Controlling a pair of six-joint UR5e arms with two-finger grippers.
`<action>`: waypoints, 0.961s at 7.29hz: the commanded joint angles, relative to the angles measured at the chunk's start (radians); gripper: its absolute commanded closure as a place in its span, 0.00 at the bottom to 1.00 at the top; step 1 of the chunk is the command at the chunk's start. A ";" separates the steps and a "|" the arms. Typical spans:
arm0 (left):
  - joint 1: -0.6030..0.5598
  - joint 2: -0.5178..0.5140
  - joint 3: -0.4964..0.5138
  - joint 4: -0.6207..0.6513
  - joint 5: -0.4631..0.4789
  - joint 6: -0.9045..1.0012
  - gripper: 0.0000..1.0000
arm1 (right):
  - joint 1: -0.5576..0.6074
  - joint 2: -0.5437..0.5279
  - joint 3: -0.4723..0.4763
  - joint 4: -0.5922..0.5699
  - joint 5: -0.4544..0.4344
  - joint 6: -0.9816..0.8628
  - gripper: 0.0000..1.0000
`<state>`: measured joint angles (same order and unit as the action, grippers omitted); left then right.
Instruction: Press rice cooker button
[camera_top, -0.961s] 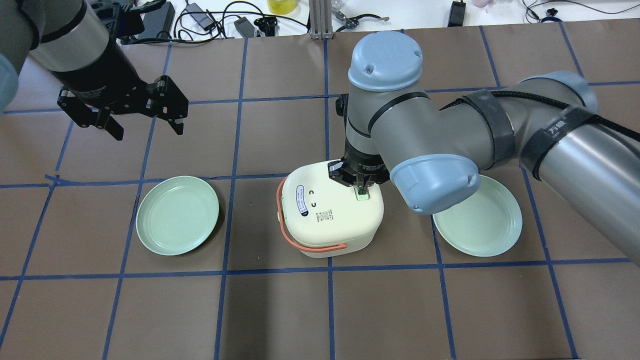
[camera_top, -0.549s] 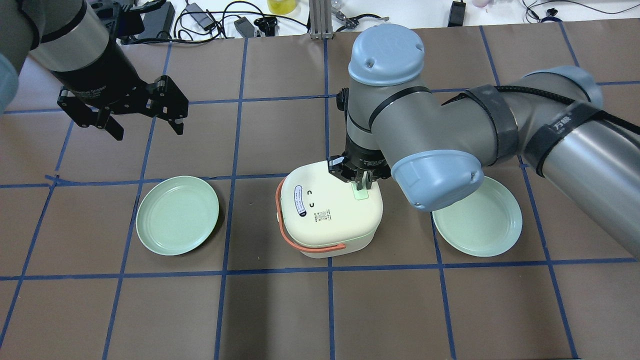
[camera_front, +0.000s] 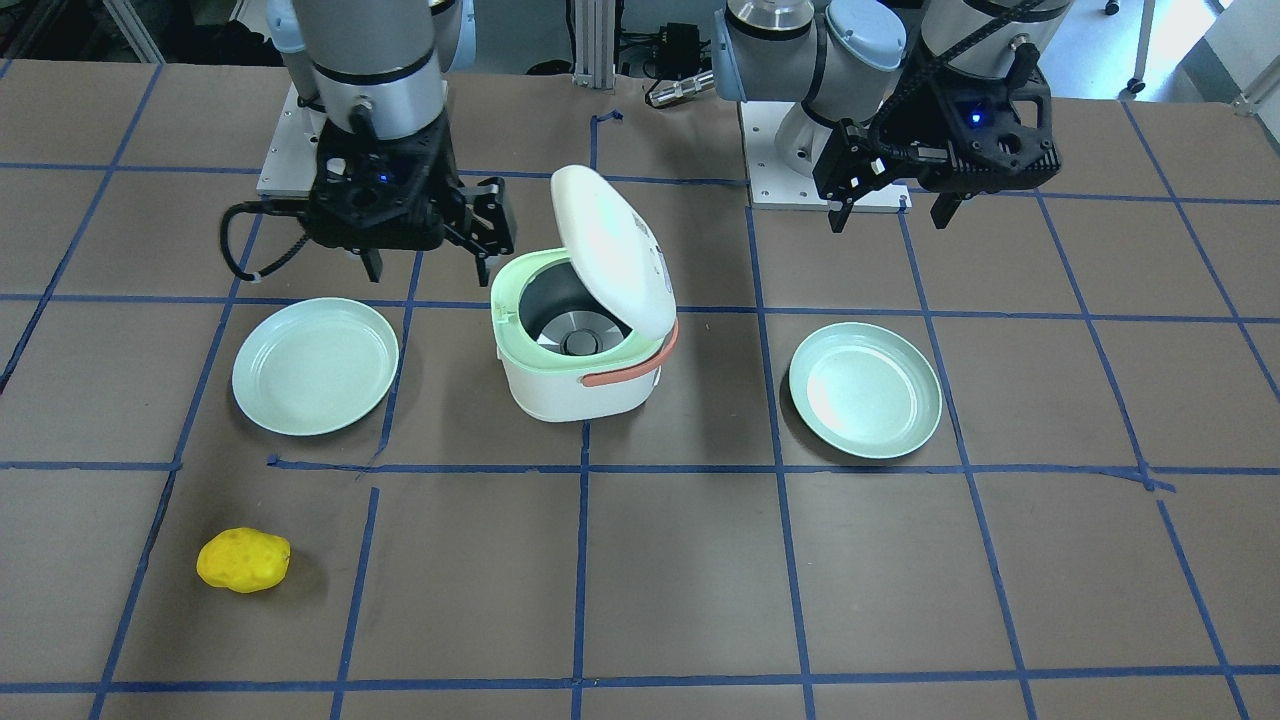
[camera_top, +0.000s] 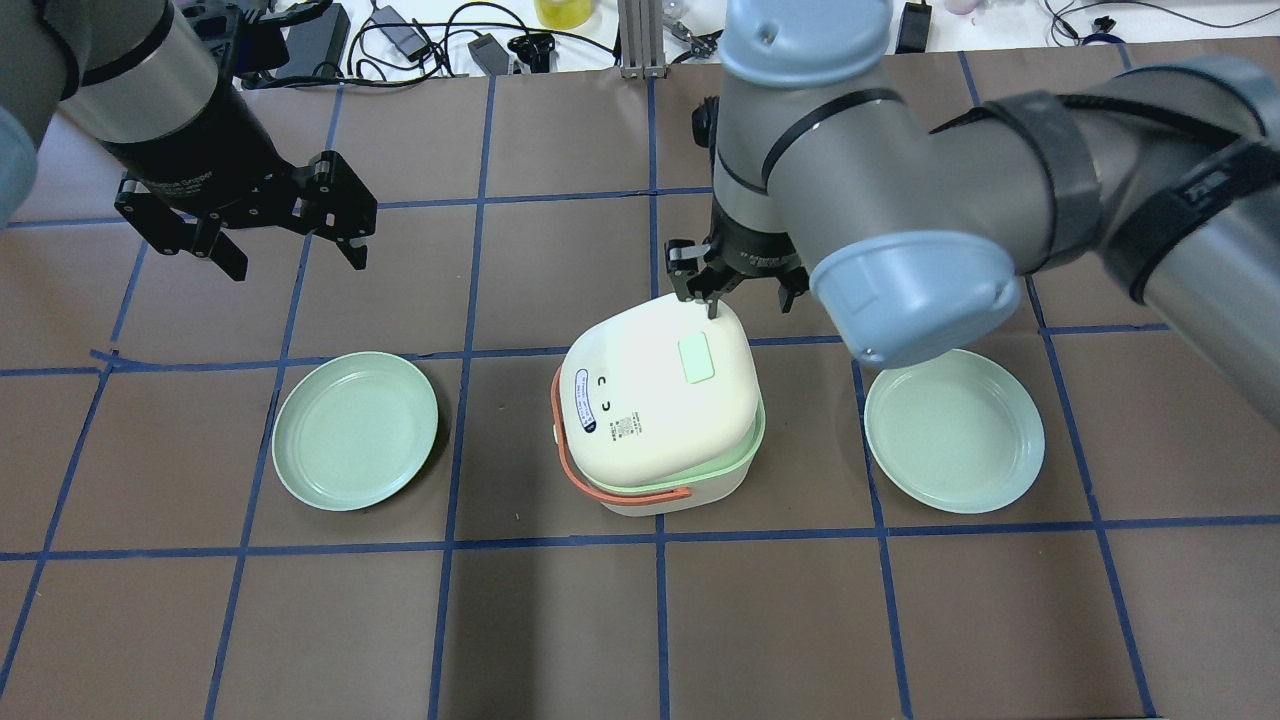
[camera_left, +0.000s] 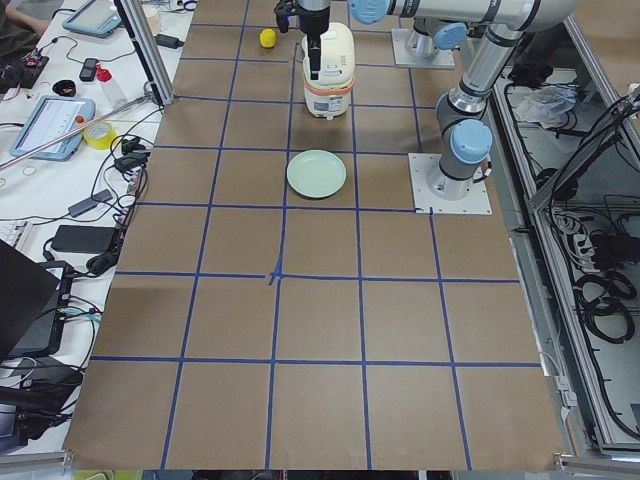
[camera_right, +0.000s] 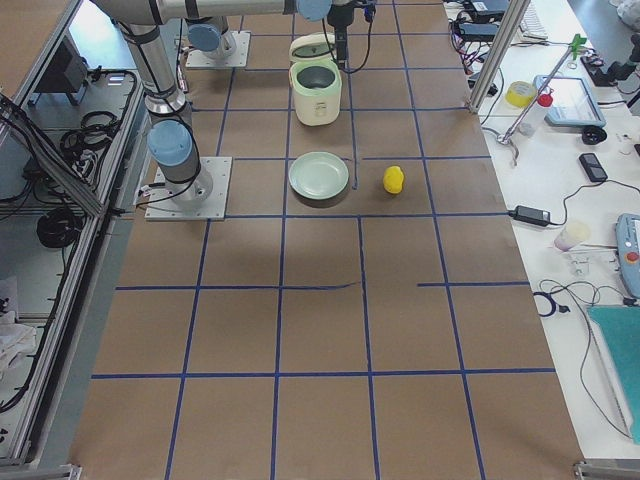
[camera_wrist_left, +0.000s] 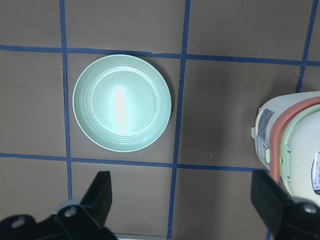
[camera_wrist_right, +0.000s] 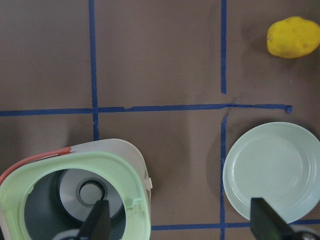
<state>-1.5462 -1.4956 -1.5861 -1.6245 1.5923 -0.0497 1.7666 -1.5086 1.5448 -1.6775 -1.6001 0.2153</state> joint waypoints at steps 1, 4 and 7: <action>0.000 0.000 0.000 0.000 0.000 0.001 0.00 | -0.117 -0.001 -0.104 0.106 0.002 -0.098 0.00; 0.000 0.000 0.000 0.000 0.000 0.001 0.00 | -0.145 -0.005 -0.111 0.113 0.002 -0.123 0.00; 0.000 0.000 0.000 0.000 0.000 0.001 0.00 | -0.145 -0.004 -0.103 0.101 0.005 -0.122 0.00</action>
<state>-1.5463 -1.4956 -1.5861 -1.6245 1.5923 -0.0491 1.6217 -1.5126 1.4369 -1.5683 -1.5971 0.0922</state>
